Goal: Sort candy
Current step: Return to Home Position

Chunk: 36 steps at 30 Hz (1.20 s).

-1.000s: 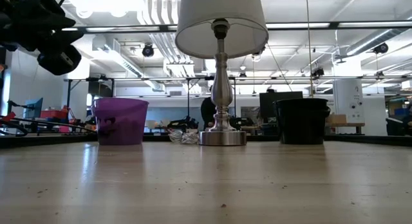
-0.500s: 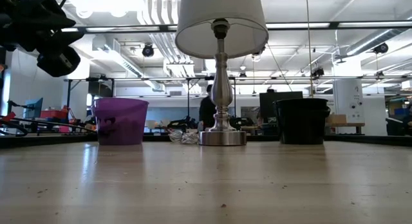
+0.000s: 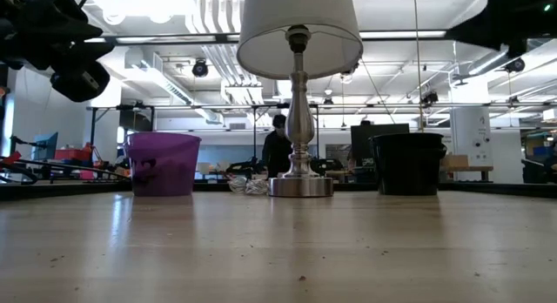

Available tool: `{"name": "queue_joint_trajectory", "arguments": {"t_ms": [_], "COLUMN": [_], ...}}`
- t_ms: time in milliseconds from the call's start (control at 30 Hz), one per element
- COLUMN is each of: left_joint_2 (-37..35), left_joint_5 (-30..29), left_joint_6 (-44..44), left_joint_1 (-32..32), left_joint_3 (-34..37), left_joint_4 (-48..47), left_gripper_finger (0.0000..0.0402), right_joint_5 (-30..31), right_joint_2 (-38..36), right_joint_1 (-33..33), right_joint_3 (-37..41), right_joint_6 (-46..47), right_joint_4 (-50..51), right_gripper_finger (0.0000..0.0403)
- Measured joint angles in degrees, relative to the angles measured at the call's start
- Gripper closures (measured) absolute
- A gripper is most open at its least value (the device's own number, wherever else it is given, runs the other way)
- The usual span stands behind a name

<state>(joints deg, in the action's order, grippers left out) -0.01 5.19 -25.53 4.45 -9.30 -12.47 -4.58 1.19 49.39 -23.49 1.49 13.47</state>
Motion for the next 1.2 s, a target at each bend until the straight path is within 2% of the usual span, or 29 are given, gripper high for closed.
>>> {"name": "queue_joint_trajectory", "arguments": {"t_ms": [333,1000,1200], "left_joint_2": [0.00,0.00,0.00], "left_joint_5": [-0.16,-0.36,-0.84], "left_joint_6": [1.50,4.54,8.27], "left_joint_1": [0.00,0.00,0.00], "left_joint_3": [0.00,-0.04,-0.04], "left_joint_4": [0.00,-3.19,-3.21], "left_gripper_finger": [0.0324,0.0324,0.0324], "right_joint_5": [-0.44,-0.58,-3.83], "right_joint_2": [-0.07,-0.07,-0.07], "right_joint_1": [0.00,-0.02,-0.02], "right_joint_3": [14.18,22.80,22.80], "right_joint_6": [3.96,7.50,5.95], "right_joint_4": [-18.33,-23.80,-21.49], "right_gripper_finger": [0.0266,0.0266,0.0266]}}
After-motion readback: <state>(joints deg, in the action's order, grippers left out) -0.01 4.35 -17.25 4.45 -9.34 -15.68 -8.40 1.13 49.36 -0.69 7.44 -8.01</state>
